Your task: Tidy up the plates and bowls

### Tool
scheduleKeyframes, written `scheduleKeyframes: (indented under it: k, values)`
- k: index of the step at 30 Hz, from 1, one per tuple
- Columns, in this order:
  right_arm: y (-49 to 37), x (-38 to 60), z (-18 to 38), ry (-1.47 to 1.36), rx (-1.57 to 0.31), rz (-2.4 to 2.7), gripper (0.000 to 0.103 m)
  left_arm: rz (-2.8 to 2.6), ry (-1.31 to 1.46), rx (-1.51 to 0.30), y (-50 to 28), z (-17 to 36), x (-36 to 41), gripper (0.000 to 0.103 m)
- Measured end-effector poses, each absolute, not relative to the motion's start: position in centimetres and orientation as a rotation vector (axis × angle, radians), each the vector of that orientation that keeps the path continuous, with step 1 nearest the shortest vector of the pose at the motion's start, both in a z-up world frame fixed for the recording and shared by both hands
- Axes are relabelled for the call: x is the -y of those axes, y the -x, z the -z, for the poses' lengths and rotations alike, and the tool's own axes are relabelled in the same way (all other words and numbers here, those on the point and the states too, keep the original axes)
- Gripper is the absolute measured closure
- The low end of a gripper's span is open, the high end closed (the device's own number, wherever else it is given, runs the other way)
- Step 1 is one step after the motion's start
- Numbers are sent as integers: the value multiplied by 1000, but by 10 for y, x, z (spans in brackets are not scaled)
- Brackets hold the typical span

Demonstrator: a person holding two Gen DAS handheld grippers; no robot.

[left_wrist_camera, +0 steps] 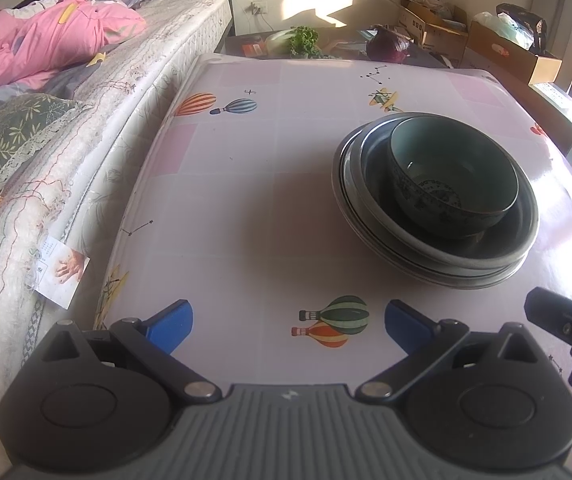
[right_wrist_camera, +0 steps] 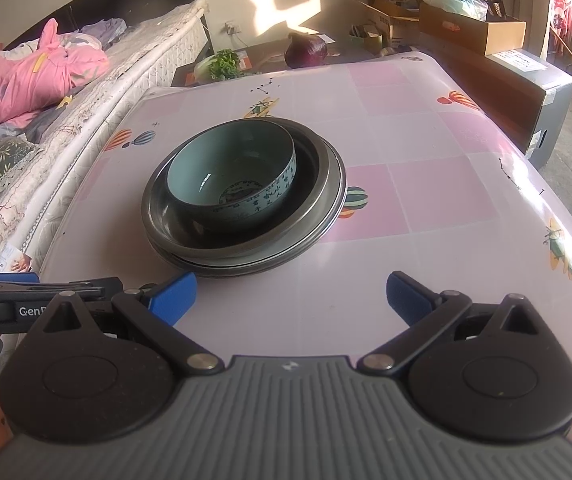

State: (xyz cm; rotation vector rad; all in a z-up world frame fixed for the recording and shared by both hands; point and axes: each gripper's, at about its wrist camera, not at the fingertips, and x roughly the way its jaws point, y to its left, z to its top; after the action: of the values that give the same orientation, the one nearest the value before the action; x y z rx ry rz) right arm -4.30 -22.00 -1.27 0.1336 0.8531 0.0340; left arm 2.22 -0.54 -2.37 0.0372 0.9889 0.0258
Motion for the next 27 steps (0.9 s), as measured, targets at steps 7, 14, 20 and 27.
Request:
scheduleKeyframes:
  k: [7,14,20,27]
  values:
    - [43,221,12,-134,-853,-35,1,-27,-42,-987,-22,23,6,0]
    - [43,221,12,-134,-854,-35,1,-28,-42,-987,-22,23,6,0]
    - [43,220,13,-137,-858,-36,1,-28,-43,-988,-22,23,6,0]
    - [44,220,14,-136,-859,-38,1,-29,-42,-988,-21,22,6,0]
